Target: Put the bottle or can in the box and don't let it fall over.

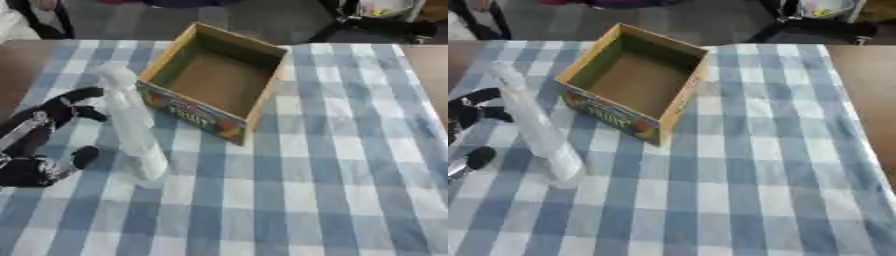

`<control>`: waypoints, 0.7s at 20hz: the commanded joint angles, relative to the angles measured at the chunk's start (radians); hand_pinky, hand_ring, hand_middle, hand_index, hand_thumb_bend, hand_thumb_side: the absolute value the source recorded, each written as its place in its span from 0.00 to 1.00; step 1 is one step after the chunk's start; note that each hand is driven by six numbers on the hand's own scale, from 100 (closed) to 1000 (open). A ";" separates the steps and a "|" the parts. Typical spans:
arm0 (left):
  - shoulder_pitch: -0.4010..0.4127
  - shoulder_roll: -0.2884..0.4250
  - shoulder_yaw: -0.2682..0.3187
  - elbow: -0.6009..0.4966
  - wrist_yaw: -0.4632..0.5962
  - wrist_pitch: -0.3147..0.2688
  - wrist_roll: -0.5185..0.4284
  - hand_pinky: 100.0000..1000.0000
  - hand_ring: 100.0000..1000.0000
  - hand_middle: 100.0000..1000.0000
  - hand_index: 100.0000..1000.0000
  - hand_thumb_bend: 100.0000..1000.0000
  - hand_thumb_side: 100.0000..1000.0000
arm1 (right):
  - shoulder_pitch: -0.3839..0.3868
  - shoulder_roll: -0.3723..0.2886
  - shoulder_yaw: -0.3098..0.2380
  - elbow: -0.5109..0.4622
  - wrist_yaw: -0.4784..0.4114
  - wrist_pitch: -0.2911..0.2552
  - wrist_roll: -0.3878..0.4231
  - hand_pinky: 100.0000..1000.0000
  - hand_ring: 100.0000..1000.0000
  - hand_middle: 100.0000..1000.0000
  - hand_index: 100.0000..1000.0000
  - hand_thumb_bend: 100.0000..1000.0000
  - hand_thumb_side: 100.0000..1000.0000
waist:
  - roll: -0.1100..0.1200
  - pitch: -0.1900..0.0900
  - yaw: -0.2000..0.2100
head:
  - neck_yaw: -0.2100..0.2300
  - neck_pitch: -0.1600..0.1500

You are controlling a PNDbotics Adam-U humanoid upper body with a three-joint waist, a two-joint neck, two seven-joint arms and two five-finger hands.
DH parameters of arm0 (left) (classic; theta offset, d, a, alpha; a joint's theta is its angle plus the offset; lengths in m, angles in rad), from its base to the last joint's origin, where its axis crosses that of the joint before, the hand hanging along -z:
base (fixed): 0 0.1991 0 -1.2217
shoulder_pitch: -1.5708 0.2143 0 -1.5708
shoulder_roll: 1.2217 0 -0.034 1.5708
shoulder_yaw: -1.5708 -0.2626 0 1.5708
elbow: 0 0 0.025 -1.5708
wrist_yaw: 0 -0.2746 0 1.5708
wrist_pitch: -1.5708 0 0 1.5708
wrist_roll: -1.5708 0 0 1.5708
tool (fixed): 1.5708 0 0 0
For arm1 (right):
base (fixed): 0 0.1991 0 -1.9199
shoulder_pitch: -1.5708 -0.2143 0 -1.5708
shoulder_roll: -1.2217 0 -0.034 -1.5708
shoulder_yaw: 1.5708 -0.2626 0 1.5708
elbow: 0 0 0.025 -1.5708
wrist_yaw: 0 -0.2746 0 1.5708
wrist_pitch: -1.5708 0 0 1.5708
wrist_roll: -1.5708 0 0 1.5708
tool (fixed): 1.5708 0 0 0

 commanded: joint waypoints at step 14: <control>-0.085 0.025 -0.043 0.049 -0.020 0.042 -0.020 1.00 0.77 0.93 1.00 0.35 0.48 | -0.007 -0.007 -0.004 -0.004 0.012 0.006 0.007 0.83 0.99 1.00 1.00 0.00 0.67 | 0.003 -0.004 -0.007 | 0.009 -0.014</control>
